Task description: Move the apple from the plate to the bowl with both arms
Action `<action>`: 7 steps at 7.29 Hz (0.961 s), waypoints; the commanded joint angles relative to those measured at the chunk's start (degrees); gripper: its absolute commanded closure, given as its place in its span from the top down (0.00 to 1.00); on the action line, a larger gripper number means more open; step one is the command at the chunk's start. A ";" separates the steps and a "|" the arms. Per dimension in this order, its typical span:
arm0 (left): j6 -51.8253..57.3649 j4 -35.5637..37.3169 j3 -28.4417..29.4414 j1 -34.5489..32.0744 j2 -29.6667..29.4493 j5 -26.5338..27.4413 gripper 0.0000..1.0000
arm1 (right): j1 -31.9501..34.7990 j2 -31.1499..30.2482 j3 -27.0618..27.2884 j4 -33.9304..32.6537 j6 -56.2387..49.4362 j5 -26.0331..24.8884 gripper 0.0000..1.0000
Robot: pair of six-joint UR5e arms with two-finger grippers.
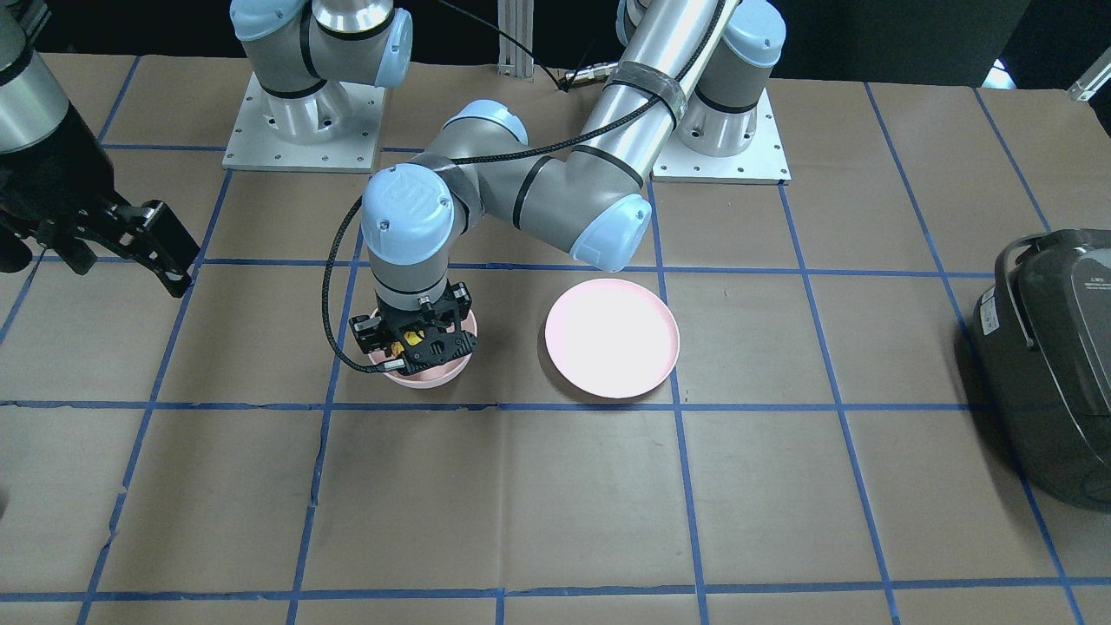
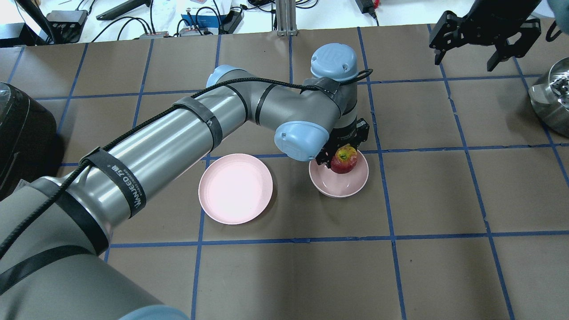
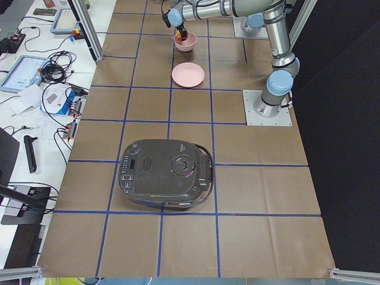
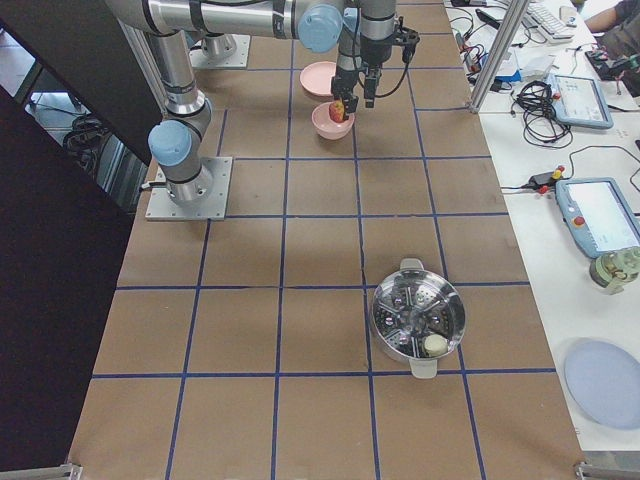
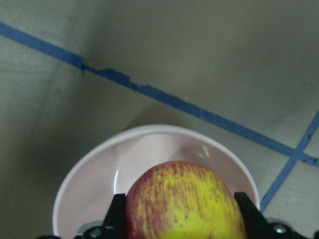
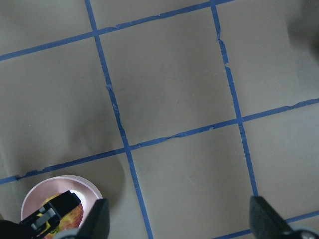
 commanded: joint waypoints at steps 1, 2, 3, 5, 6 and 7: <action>-0.01 -2.46 -0.31 -0.59 -0.07 -0.54 0.54 | -0.02 -0.31 0.29 0.13 0.04 0.04 1.00; 0.08 -2.12 -0.83 -0.59 -0.07 -0.37 0.87 | -0.02 -0.31 0.47 0.13 0.04 0.13 1.00; 0.08 -1.33 -0.40 -0.50 0.45 -0.36 1.00 | -0.02 -0.22 0.65 0.22 -0.04 0.13 1.00; 2.60 -1.58 0.30 -0.16 2.21 -0.28 1.00 | -0.02 -0.31 0.74 0.22 -0.22 0.13 1.00; 6.02 -2.45 -1.17 1.41 5.96 -0.19 1.00 | 0.33 -0.31 0.65 0.22 -0.48 0.48 1.00; 11.10 -9.16 -1.80 4.82 11.13 -0.01 1.00 | 2.07 -0.31 0.65 0.13 -0.31 0.31 1.00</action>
